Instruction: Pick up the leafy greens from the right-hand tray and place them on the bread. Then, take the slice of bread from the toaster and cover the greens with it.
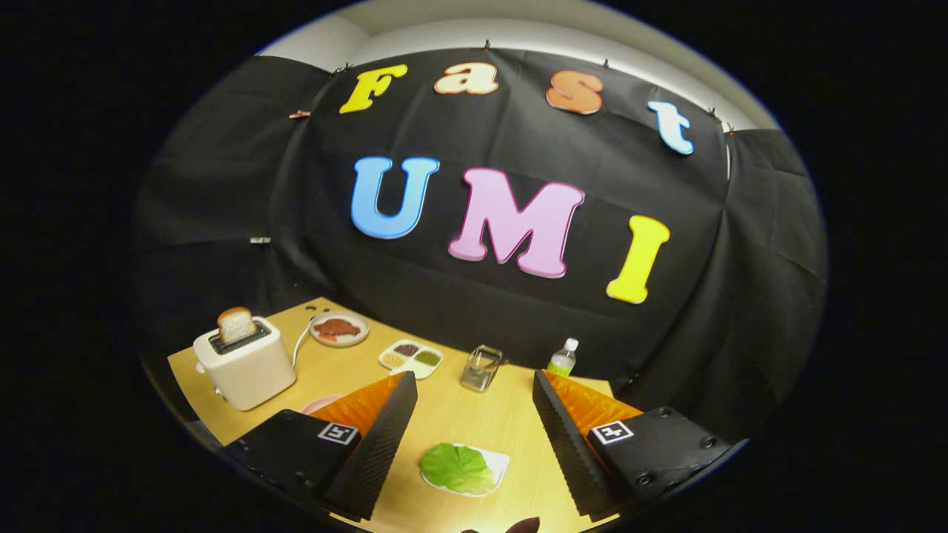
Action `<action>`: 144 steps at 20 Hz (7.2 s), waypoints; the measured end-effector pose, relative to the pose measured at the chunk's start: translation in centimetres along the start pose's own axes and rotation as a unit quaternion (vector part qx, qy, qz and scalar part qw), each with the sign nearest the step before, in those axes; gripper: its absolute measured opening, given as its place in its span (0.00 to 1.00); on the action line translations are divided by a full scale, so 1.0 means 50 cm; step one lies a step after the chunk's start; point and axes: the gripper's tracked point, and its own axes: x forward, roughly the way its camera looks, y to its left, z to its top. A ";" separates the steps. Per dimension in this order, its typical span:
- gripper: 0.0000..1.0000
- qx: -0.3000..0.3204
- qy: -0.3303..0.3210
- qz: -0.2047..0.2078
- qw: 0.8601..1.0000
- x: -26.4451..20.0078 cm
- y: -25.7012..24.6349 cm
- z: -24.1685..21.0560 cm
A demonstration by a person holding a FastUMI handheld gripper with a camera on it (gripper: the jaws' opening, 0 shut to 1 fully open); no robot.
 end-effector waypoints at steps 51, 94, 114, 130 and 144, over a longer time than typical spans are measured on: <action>0.06 0.014 0.348 0.163 0.923 0.195 0.032 -0.473; 0.94 0.071 0.177 0.219 0.957 0.231 0.463 -0.042; 0.94 0.146 0.218 0.256 0.930 0.267 0.904 0.058; 0.16 0.209 0.300 0.153 0.918 0.339 0.947 -0.030; 0.10 0.261 0.225 0.185 0.920 0.263 0.847 0.140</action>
